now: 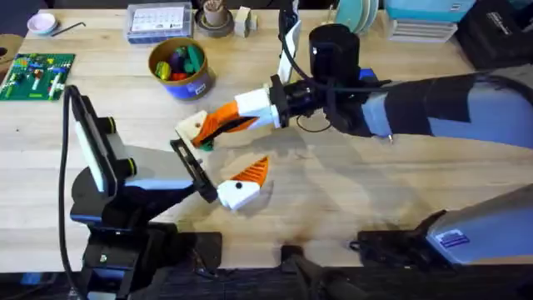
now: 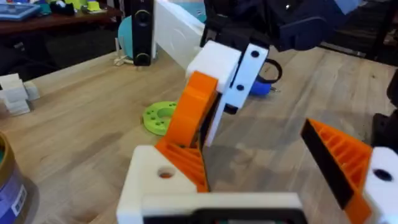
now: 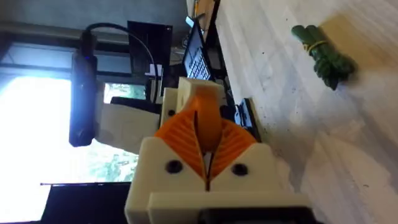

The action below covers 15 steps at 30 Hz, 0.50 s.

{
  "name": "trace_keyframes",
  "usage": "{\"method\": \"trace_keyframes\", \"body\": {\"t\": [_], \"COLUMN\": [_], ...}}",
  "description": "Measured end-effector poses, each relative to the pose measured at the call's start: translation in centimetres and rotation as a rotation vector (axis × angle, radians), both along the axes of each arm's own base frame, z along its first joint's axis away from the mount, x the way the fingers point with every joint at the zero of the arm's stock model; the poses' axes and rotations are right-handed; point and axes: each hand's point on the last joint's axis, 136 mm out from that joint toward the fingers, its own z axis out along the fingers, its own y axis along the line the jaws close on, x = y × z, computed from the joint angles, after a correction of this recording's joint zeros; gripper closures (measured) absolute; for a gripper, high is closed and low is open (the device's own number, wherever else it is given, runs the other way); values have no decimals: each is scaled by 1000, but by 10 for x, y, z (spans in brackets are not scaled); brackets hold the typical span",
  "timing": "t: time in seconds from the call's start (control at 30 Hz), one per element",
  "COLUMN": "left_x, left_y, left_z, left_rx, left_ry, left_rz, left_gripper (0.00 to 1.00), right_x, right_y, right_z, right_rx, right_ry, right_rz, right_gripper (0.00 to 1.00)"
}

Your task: Pick up the gripper from the table and insert it into the empty holder that is missing its gripper. Then pick up a screw, insert it into the mounting hole, and use the screwdriver to tighten it. Finally, clean up the table by picking up the vegetable and placing it into the bucket.

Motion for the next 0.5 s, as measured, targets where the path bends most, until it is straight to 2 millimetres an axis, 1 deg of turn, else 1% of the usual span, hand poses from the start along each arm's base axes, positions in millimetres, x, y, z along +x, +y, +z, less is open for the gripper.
{"method": "trace_keyframes", "body": {"t": [0.2, 0.5], "left_x": [-2, -2], "left_y": [-1, -1], "left_z": [0, 0], "left_rx": [-2, -3], "left_ry": [2, 5], "left_rz": [-15, -13], "left_gripper": [8, 8], "right_x": [4, 2], "right_y": [1, 3], "right_z": [0, -1], "right_rx": [-4, -5], "right_ry": [-9, -12], "right_rz": [-20, -18], "right_gripper": [993, 993]}}
